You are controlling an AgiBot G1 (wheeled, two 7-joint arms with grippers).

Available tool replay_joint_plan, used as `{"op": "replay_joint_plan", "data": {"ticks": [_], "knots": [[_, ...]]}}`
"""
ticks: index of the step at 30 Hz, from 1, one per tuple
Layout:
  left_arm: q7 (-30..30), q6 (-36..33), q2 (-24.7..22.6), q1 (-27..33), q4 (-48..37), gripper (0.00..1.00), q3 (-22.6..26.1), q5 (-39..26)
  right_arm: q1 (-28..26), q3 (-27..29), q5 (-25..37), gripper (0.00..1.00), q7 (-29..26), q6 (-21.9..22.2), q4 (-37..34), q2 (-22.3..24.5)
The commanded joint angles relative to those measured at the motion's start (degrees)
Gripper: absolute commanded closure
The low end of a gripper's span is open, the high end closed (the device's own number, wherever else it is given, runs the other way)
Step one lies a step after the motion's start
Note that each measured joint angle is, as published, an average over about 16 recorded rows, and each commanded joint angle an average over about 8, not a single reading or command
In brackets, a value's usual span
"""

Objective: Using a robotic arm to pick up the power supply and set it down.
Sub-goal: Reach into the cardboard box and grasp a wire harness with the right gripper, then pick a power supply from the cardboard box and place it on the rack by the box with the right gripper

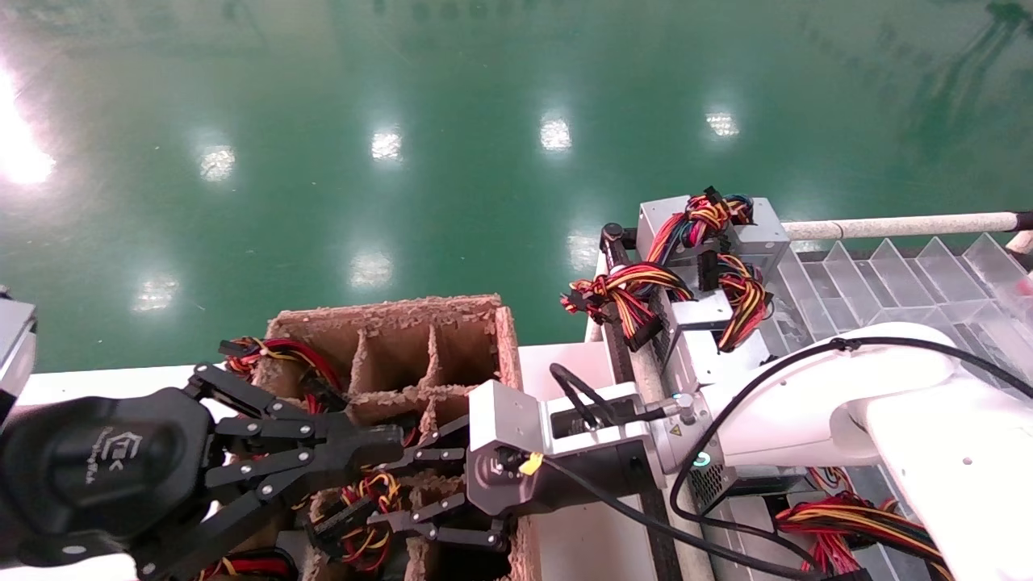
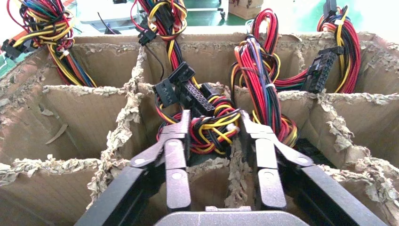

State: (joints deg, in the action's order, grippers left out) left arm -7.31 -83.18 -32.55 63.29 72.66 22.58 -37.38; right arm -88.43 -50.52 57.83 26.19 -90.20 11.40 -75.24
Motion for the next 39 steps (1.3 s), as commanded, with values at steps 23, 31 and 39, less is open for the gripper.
{"op": "replay_joint_plan", "data": {"ticks": [23,31,39], "knots": [[0.00,0.00,0.00,0.00,0.00,1.00,0.01,0.01,0.52,-0.95,-7.56,1.00,-2.79,-0.86,5.73,3.28],[0.01,0.00,0.00,0.00,0.00,1.00,0.01,0.01,0.92,-1.02,-12.21,1.00,-4.56,-0.86,9.58,5.00],[0.01,0.01,0.01,0.00,0.00,1.00,0.02,0.01,1.32,0.45,-19.25,1.00,-5.62,-0.75,12.58,7.09]]}}
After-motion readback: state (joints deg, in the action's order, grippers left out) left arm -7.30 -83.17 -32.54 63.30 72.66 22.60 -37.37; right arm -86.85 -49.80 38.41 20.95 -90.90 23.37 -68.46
